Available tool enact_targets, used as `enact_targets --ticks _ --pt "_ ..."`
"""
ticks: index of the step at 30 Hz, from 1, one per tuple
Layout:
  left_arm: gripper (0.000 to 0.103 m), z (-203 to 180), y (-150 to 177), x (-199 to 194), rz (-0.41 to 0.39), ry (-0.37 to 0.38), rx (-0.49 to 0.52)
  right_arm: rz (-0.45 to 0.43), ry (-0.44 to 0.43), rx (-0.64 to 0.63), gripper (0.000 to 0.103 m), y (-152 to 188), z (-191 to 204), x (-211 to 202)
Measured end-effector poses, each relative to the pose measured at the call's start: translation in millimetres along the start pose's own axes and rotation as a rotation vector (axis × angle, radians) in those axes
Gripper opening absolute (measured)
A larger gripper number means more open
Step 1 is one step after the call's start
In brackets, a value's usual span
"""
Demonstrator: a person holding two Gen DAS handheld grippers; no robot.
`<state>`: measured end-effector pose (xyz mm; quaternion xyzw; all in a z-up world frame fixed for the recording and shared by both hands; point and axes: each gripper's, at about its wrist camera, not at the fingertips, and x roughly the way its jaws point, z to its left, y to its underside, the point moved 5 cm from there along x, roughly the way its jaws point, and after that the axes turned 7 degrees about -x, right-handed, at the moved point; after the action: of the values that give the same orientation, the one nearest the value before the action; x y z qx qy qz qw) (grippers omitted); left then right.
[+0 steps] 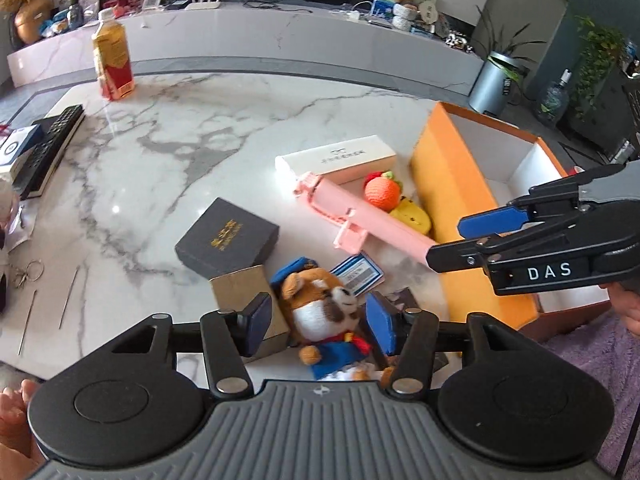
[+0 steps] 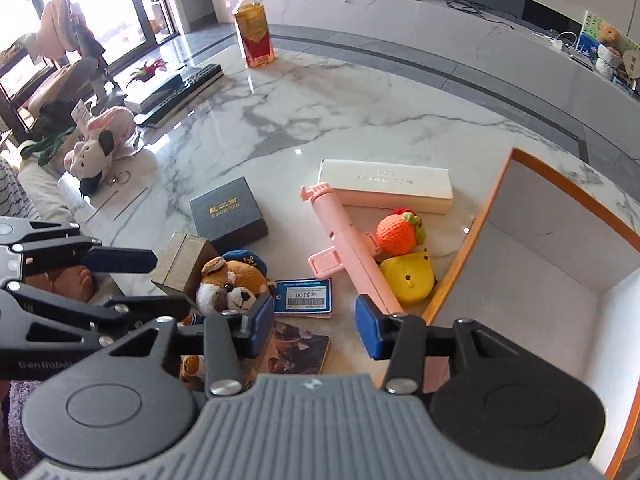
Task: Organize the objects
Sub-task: 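Grasp the brown cardboard box with the left tool while the right tool grasps the red panda plush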
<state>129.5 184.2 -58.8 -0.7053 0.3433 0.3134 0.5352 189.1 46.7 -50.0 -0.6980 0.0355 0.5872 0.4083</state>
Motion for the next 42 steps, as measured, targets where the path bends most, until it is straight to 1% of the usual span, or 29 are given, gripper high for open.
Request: enact_targets --ticks 1,4,8,12,14,19,20,21,22,24,27,29,30,33,37,39,40,42 --pt "0.068 6.8 0.8 2.8 0.006 -0.008 -0.018 0.017 -0.005 -0.005 0.047 -0.7 2.6 6.8" --pt "0.071 21.5 1.5 10.8 0.011 -0.027 -0.061 0.062 -0.028 -0.013 0.047 -1.8 9.1 27.6" --pt "0.073 35.5 2.3 20.7 0.024 -0.077 -0.099 0.095 -0.039 -0.025 0.047 -2.6 14.8 45.2" --pt "0.073 49.6 4.3 35.2 0.065 -0.094 -0.159 0.12 -0.067 -0.024 0.047 -2.9 19.8 57.5" --pt "0.073 52.8 4.4 39.6 0.072 -0.08 -0.179 0.13 -0.089 -0.027 0.047 -2.9 24.5 61.6" --pt "0.07 52.7 3.8 51.5 0.085 -0.057 -0.204 0.151 -0.146 -0.033 0.048 -0.5 39.9 63.7" --pt "0.067 53.1 3.5 52.6 0.087 -0.052 -0.211 0.153 -0.152 -0.037 0.048 -0.1 43.0 63.6" --pt "0.06 54.2 3.3 53.1 0.088 -0.047 -0.218 0.155 -0.157 -0.042 0.049 0.0 46.2 63.7" --pt "0.058 55.3 3.3 52.9 0.09 -0.043 -0.222 0.155 -0.16 -0.045 0.05 0.0 49.0 63.9" --pt "0.057 58.0 4.0 51.7 0.087 -0.043 -0.228 0.155 -0.166 -0.049 0.052 -0.9 54.4 65.2" --pt "0.056 63.2 6.0 47.0 0.085 -0.064 -0.228 0.158 -0.174 -0.043 0.054 -2.5 63.0 70.9" --pt "0.056 68.9 7.7 43.6 0.086 -0.079 -0.244 0.169 -0.152 -0.031 0.058 -2.9 66.9 78.0" --pt "0.056 71.9 8.2 42.4 0.083 -0.08 -0.248 0.171 -0.141 -0.024 0.064 -2.8 68.3 81.1" --pt "0.057 75.0 10.1 40.0 0.075 -0.078 -0.24 0.168 -0.114 -0.017 0.072 -3.1 72.8 90.0" --pt "0.057 72.9 10.6 40.8 0.066 -0.089 -0.217 0.169 -0.075 -0.024 0.076 -4.4 79.1 100.2" --pt "0.057 70.8 11.8 42.4 0.063 -0.1 -0.195 0.168 -0.055 -0.03 0.077 -4.9 80.8 104.3" --pt "0.057 70.2 12.0 43.1 0.063 -0.103 -0.19 0.177 -0.042 -0.033 0.074 -4.3 80.7 107.6" --pt "0.057 70.6 12.4 43.5 0.063 -0.104 -0.187 0.183 -0.037 -0.029 0.074 -2.2 79.9 113.6"
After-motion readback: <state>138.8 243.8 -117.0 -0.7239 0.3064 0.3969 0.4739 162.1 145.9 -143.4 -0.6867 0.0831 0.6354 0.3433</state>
